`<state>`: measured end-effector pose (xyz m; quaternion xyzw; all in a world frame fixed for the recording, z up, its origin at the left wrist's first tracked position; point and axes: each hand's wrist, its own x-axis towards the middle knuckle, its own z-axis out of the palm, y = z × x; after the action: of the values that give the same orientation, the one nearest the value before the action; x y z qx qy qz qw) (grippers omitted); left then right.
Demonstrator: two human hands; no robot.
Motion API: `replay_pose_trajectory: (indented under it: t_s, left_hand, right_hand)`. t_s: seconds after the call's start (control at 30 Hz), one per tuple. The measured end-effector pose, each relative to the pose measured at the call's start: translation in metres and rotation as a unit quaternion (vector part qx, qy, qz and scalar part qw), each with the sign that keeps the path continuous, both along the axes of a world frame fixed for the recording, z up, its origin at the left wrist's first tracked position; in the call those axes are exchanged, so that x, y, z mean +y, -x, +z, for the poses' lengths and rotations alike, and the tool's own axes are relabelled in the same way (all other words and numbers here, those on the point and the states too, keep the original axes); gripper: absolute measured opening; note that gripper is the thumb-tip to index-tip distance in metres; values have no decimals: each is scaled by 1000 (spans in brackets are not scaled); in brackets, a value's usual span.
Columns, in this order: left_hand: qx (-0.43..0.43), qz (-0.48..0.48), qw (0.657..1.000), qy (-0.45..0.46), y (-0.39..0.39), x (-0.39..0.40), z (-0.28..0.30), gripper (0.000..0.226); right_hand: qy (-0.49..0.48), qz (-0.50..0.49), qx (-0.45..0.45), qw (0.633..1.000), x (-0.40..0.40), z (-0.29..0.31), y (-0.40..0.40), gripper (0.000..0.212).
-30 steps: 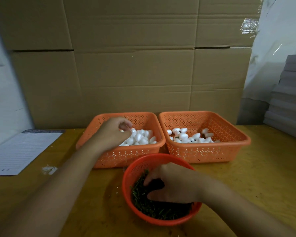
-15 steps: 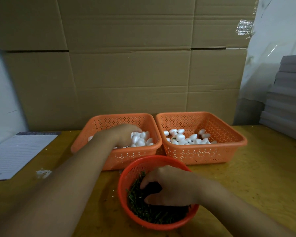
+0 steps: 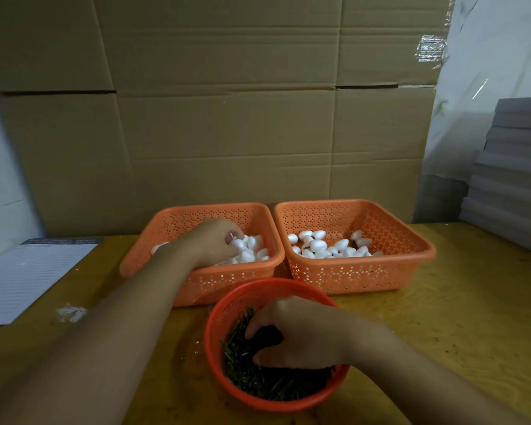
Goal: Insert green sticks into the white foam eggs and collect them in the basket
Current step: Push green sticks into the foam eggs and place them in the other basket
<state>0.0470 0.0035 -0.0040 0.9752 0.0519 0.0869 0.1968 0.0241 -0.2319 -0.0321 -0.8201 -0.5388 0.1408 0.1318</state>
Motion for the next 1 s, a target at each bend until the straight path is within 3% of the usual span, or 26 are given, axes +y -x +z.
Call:
replay_pose_trajectory:
  t_s: [0.1, 0.27, 0.37, 0.47, 0.67, 0.83, 1.0]
  left_hand:
    - [-92, -3, 993, 68, 9, 1, 1, 11]
    - [-186, -52, 972, 134, 38, -8, 3, 10]
    - [-206, -82, 931, 289, 61, -21, 5, 22]
    - [-189, -84, 883, 421, 80, -30, 4, 32]
    - [-119, -116, 831, 530, 99, -36, -5, 29]
    - [-88, -99, 807, 576, 101, -35, -14, 33]
    - [-51, -82, 809, 580, 100, -34, -20, 41]
  right_hand:
    - [6, 1, 1, 1000, 0, 0, -1, 41]
    - [5, 1, 6, 1000, 0, 0, -1, 41]
    - [0, -1, 5, 1000, 0, -1, -2, 41]
    - [-5, 2, 4, 1000, 0, -3, -3, 40]
    - [-9, 2, -6, 1000, 1, -4, -3, 39]
    - [-11, 0, -1, 1000, 0, -4, -3, 38]
    - [-22, 8, -5, 1000, 0, -3, -3, 36]
